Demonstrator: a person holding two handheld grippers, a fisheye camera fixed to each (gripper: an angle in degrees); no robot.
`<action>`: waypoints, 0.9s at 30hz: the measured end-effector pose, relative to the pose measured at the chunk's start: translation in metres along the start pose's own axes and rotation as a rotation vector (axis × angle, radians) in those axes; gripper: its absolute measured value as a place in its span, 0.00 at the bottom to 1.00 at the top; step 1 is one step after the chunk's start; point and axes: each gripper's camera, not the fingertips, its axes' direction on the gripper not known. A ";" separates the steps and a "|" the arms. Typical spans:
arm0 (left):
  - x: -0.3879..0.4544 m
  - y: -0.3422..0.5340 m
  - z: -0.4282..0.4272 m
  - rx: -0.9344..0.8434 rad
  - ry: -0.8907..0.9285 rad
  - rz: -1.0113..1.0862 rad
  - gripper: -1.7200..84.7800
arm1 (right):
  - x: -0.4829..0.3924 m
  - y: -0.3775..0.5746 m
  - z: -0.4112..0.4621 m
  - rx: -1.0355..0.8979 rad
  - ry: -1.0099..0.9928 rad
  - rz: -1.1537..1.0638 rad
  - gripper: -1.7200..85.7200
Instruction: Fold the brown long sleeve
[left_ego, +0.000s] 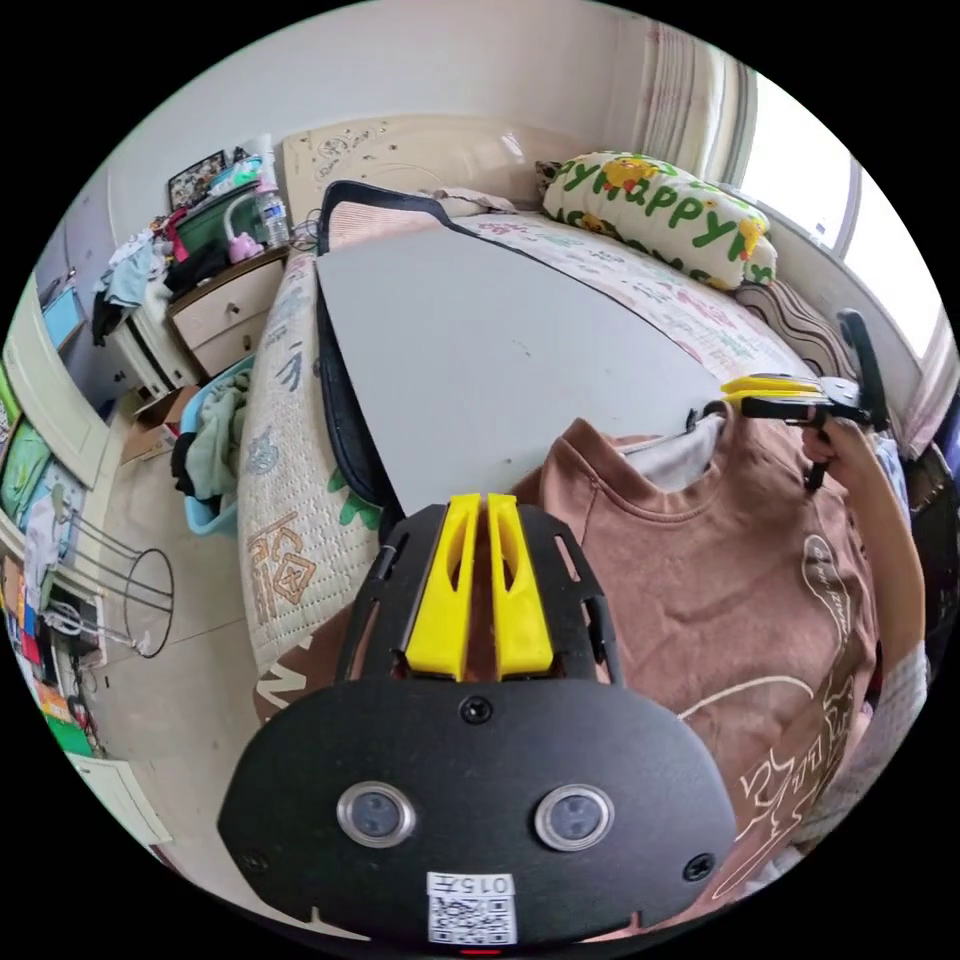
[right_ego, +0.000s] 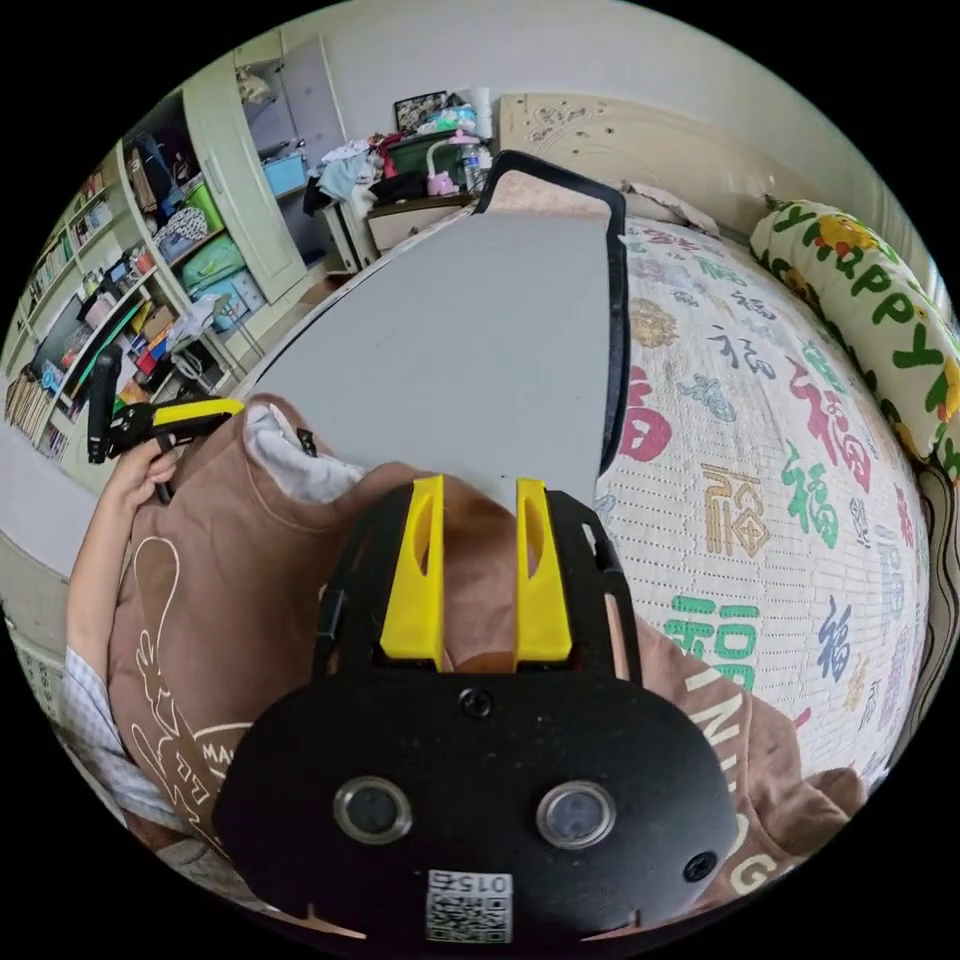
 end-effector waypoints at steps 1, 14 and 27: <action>-0.003 0.008 0.000 -0.001 0.026 0.024 0.03 | -0.004 -0.002 -0.002 -0.028 0.000 -0.037 0.12; 0.035 0.054 -0.031 0.348 -0.400 0.133 0.02 | -0.063 -0.022 -0.049 0.184 0.355 -0.094 0.02; 0.014 0.045 0.053 0.067 -0.423 0.090 0.02 | -0.047 -0.039 -0.041 0.071 0.243 0.020 0.08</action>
